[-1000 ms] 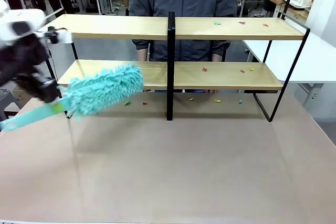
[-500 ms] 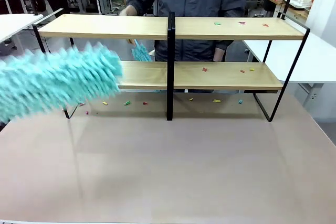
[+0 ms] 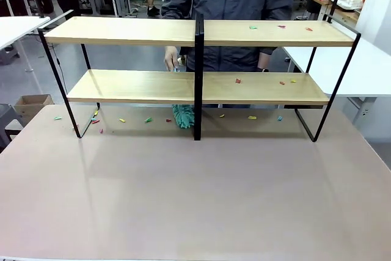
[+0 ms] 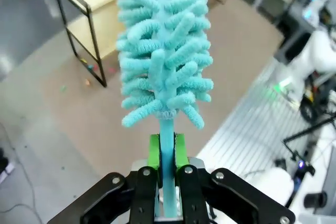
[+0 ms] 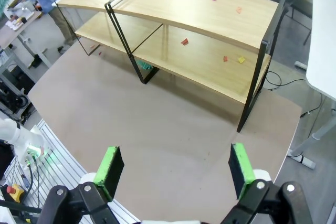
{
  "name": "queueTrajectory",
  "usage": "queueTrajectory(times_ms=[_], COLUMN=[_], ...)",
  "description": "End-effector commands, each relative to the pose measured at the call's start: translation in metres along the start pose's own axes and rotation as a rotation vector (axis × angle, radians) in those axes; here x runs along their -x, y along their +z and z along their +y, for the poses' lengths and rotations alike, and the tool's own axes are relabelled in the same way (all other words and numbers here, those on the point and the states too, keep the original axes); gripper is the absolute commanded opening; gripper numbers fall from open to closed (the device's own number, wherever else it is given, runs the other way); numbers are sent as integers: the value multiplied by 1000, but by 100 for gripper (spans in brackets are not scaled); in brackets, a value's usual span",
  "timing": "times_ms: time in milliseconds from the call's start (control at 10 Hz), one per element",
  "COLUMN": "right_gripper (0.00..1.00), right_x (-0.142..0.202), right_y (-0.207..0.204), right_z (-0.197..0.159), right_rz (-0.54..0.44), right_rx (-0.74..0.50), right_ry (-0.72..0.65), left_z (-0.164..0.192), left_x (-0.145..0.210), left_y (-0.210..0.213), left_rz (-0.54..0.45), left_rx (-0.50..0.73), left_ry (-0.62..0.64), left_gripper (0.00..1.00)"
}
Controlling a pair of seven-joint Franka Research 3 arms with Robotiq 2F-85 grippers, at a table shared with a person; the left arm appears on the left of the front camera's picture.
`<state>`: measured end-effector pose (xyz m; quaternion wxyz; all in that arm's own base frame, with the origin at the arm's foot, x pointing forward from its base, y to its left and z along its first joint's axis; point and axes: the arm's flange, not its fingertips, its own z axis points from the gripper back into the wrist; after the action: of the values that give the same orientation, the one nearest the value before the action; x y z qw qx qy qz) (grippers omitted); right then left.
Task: Clean the shelves.
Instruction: Clean a randomly selected level of the Shelf with the Duster.
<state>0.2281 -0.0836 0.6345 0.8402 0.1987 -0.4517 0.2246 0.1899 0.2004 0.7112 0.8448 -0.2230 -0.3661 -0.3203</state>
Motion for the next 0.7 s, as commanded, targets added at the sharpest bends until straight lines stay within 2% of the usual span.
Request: queueTrajectory(times_ms=[0, 100, 600], right_gripper=[100, 100, 100], right_x=[1, 1, 1], right_y=[0, 0, 0], right_z=[1, 1, 1], right_rz=[-1, -1, -1], right_rx=[-10, -10, -10], right_ry=[2, 2, 2], left_z=[17, 0, 0], left_x=[-10, 0, 0], left_y=[-8, 0, 0], left_rz=[-40, 0, 0], left_rx=[12, 0, 0], left_ry=[91, 0, 0], left_gripper=[12, 12, 12])
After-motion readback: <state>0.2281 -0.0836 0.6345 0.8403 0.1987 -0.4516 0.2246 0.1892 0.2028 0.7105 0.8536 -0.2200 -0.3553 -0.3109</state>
